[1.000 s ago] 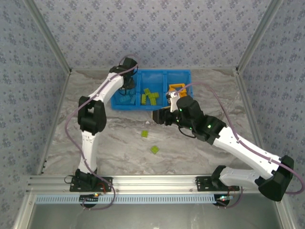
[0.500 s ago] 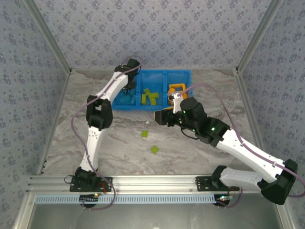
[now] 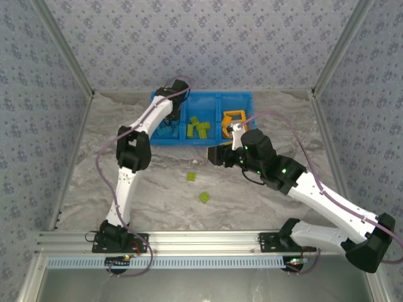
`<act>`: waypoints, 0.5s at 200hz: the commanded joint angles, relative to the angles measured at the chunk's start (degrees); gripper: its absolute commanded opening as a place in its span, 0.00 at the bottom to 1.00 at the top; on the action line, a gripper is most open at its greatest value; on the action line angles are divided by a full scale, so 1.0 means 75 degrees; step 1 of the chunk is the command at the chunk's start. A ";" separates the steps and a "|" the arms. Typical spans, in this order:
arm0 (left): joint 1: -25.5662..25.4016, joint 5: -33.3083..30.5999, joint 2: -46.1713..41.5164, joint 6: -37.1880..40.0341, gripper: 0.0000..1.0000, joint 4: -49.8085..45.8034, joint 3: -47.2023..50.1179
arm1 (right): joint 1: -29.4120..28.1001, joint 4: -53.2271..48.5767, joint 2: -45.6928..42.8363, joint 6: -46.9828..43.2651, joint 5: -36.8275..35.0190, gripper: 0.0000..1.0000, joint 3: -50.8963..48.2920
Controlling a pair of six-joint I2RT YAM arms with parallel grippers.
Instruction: Sort the legos into containers by color
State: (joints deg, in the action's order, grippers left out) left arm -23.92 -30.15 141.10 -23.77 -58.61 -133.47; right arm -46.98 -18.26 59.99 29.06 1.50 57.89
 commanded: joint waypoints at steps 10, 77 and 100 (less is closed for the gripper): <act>-0.0210 -0.0351 -0.1095 0.0104 0.43 -0.0104 -0.0206 | 0.0103 -0.0270 -0.0109 -0.0046 0.0026 0.60 -0.0148; -0.1174 0.0595 -0.5808 -0.0633 0.44 0.1915 0.4472 | -0.0260 -0.1085 0.1358 -0.0444 -0.0361 0.59 -0.0226; -0.1603 0.1669 -0.8321 -0.0875 0.44 0.3184 0.7213 | -0.0824 -0.0987 0.2207 -0.0690 -0.0368 0.61 -0.0248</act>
State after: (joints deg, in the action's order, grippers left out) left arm -34.02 -26.39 92.62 -27.00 -44.45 -94.89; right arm -49.23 -23.16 71.46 27.00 -0.27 56.42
